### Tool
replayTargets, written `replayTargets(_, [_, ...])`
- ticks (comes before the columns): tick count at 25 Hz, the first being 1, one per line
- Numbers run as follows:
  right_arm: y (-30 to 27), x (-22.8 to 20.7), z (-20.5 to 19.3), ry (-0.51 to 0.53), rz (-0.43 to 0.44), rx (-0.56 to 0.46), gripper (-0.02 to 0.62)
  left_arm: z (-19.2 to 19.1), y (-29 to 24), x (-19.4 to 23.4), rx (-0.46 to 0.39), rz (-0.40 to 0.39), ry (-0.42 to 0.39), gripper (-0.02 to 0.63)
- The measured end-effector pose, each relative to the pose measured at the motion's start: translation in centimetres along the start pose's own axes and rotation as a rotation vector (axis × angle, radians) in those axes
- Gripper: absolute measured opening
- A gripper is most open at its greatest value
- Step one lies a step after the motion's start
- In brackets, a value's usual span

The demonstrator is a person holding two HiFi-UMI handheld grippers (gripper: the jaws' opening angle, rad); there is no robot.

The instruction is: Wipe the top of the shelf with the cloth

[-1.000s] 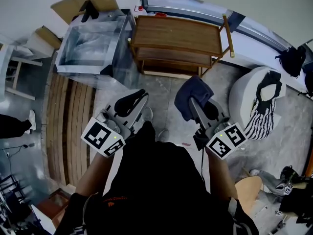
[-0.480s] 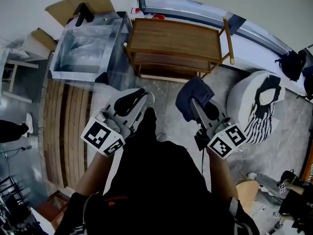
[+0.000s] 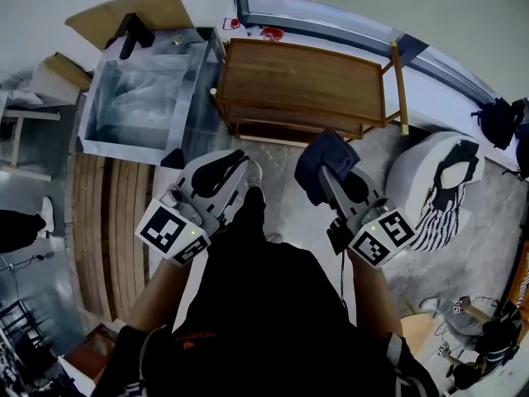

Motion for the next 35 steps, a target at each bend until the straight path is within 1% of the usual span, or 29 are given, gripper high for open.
replayTargets(3, [-3.2, -1.3, 0.3, -0.006, -0.006, 0.014, 0.06, 0.1, -1.8, 3.0, 0.008, -0.01, 0.003, 0.052])
replayTargets(7, [-7.3, -3.3, 0.5, -0.018, -0.024, 0.038, 0.06, 0.3, -4.2, 6.7, 0.044, -0.019, 0.035, 0.052])
replayTargets(12, [-12.4, -5.5, 0.6, -0.032, -0.052, 0.067, 0.06, 0.3, -6.8, 11.0, 0.085, -0.056, -0.021, 0.051])
replayTargets(14, [-14.6, -6.5, 0.6, -0.026, -0.061, 0.08, 0.06, 0.2, -7.8, 12.8, 0.099, -0.064, -0.029, 0.049])
replayTargets(17, [-17.6, -8.0, 0.8, -0.012, -0.074, 0.1, 0.06, 0.1, -9.1, 15.5, 0.121, -0.065, -0.02, 0.048])
replayTargets(22, [-21.5, -10.1, 1.0, -0.011, -0.09, 0.127, 0.06, -0.1, -11.2, 19.5, 0.132, -0.055, 0.005, 0.046])
replayTargets(29, [-26.2, -12.6, 0.5, -0.014, -0.096, 0.164, 0.06, -0.8, -13.3, 24.1, 0.146, -0.044, 0.031, 0.044])
replayTargets(35, [-29.2, -14.4, -0.5, -0.02, -0.086, 0.188, 0.06, -2.1, -14.3, 26.4, 0.16, -0.028, 0.056, 0.044])
Point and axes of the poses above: the fingertips, and each gripper's own axes: y backward along the fingers, x to its left, z out of its top, the point moved 10 cm from there along y, backward along the fingers, and after that the axes turned 13 degrees about -x, right-handed, at the moved point
